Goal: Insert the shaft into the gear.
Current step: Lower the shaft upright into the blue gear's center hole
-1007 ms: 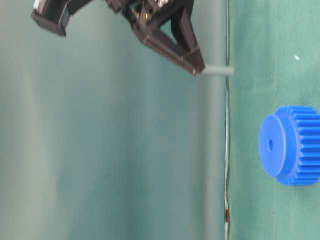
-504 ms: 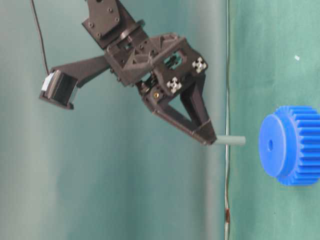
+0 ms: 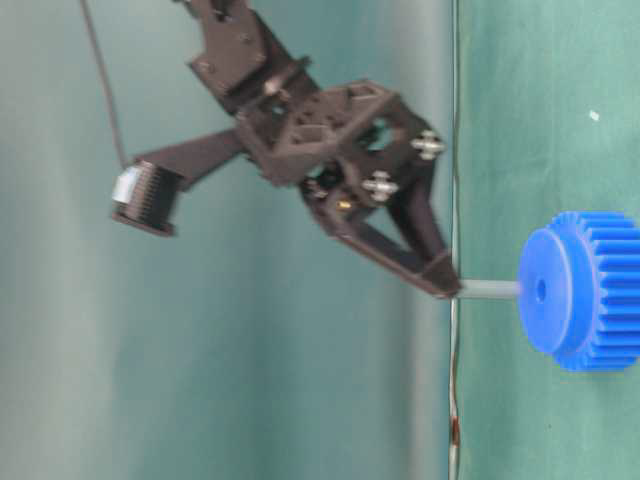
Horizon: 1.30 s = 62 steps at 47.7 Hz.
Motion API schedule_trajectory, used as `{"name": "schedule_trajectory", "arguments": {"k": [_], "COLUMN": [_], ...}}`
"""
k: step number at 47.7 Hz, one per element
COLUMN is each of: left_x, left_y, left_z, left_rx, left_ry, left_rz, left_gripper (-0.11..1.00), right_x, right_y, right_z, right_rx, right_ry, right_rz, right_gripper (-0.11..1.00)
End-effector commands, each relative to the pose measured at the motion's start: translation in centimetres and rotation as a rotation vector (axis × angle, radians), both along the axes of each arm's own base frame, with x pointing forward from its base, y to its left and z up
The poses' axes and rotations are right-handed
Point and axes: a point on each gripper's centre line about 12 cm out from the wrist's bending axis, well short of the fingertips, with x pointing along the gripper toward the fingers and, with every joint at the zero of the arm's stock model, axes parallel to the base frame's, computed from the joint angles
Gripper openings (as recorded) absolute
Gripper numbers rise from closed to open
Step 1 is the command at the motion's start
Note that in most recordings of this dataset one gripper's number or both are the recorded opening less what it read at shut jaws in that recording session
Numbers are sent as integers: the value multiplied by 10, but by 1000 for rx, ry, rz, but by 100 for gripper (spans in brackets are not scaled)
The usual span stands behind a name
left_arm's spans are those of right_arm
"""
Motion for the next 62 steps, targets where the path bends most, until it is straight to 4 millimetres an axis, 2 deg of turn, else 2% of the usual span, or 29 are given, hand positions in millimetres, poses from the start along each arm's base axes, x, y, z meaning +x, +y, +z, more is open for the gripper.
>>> {"name": "schedule_trajectory", "arguments": {"k": [1,28,43,62], "left_x": [3,2,3,3], "left_y": [0,0,0,0], "left_z": [9,9,9,9], "left_rx": [3,4,3,3], "left_ry": [-23,-23,-21,-23], "left_rz": [-1,-1,-1,-1], "left_gripper": [0,0,0,0], "right_x": [8,10,13,14], "right_y": [-1,-1,-2,-2], "right_z": [10,-2,-18,-28], "right_rx": [-1,-3,1,1], "right_ry": [-49,-45,-16,3], "right_rz": [-4,-4,-6,-4], "right_gripper": [18,18,17,18]}}
